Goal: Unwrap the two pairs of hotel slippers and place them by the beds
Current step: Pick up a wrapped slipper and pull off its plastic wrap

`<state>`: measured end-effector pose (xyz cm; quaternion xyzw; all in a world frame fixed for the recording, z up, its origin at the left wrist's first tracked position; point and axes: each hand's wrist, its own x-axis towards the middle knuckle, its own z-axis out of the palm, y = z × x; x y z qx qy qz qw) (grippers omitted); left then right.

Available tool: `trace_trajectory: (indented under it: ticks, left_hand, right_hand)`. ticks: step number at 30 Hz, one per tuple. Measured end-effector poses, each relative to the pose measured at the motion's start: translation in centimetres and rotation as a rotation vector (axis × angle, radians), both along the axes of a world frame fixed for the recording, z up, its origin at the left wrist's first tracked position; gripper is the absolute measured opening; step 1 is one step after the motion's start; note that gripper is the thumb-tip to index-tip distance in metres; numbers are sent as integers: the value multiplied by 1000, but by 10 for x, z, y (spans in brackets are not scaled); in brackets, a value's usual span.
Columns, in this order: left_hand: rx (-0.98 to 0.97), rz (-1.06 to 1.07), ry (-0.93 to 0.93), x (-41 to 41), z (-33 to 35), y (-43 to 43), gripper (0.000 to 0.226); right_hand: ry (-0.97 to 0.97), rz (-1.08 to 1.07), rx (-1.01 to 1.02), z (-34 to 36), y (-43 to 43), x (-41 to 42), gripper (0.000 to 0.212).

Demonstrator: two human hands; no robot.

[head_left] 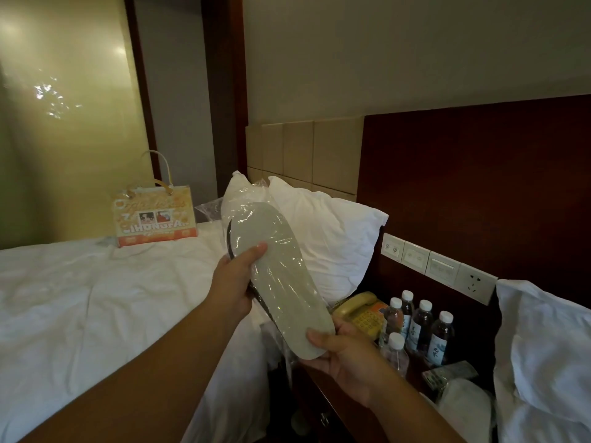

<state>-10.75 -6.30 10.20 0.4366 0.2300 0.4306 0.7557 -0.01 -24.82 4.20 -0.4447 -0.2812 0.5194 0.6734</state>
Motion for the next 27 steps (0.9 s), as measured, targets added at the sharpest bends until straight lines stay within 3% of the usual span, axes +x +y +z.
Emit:
trace_trajectory:
  ticks: [9, 14, 20, 22, 25, 27]
  left_hand:
    - [23, 52, 98, -1, 7, 3, 65]
    - [1, -18, 157, -12, 11, 15, 33]
    - [-38, 101, 82, -23, 10, 34, 27]
    - [-52, 127, 41, -26, 12, 36, 34]
    - [-56, 111, 49, -28, 9, 32, 67]
    - [-40, 68, 88, -27, 3, 22, 63]
  right_hand:
    - [-81, -88, -16, -12, -5, 17, 46]
    - [-149, -85, -57, -17, -11, 25, 42]
    - [-173, -29, -85, -22, -18, 32, 46]
    - [-162, -19, -91, -24, -20, 36, 47]
    - [-156, -25, -96, -25, -19, 37, 47]
    - [-153, -29, -90, -24, -17, 36, 48]
